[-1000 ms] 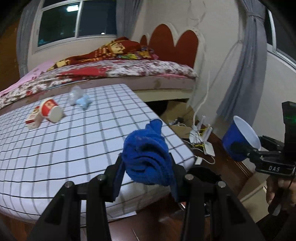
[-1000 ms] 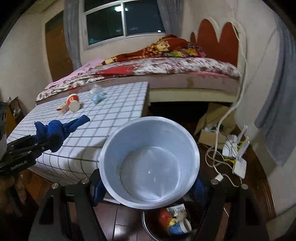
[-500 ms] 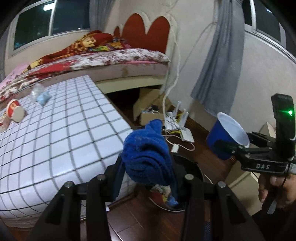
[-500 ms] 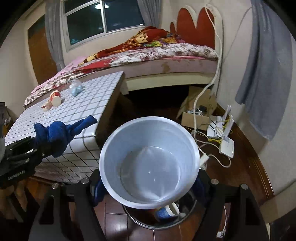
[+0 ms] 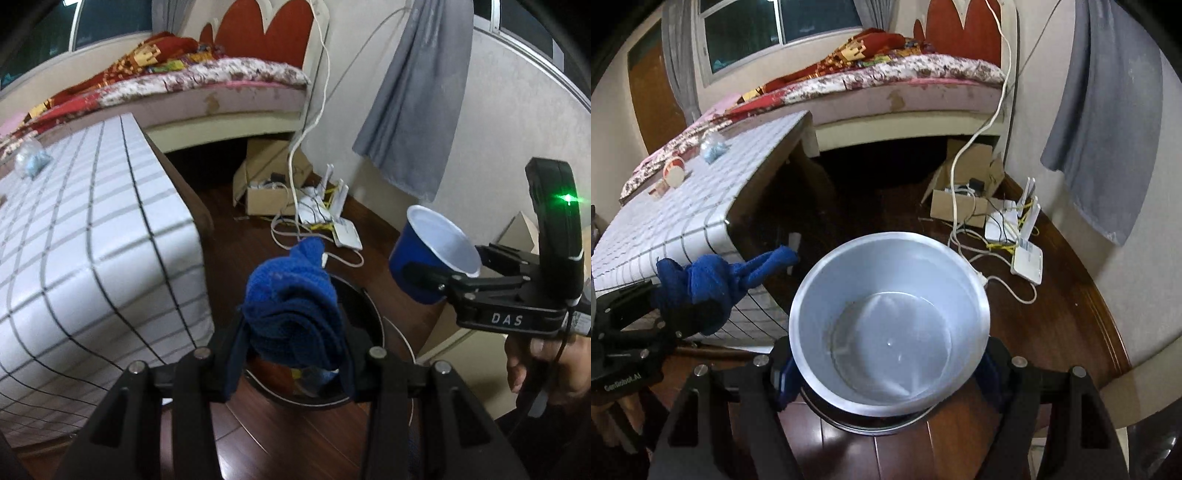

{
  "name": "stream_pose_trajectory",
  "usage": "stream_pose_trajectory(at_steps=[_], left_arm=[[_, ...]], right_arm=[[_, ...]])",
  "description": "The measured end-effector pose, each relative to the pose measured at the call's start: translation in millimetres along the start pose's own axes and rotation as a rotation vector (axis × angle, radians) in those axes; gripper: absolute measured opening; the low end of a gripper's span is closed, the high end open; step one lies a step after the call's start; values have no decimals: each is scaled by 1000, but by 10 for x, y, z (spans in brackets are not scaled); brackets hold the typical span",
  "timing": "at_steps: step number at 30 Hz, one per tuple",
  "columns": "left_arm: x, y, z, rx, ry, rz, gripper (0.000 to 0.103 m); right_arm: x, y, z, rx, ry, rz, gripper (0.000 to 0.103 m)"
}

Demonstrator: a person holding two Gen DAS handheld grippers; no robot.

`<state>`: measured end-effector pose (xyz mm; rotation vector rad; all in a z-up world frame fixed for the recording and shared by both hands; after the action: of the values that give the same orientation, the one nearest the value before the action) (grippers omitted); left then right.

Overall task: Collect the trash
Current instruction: 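Carry the blue cloth and blue plastic cup over the black bin and open both tools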

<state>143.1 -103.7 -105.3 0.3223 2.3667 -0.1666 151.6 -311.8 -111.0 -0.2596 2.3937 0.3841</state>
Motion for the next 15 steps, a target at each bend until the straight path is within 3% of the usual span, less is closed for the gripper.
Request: stream_pose_trajectory(at_steps=[15], left_arm=[[173, -66, 581, 51, 118, -17, 44]], right_arm=[[322, -136, 658, 13, 172, -100, 77]])
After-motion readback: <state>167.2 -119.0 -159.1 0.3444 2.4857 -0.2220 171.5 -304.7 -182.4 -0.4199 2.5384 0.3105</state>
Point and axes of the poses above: each gripper's, at about its wrist camera, not at the fingertips, and z roughly the way its jaws point, y to its left, x to its underside, the point moved 3 cm from there along z, roughly the way its jaws point, and after that the axes turned 11 degrees about -x, right-handed, at the moved point
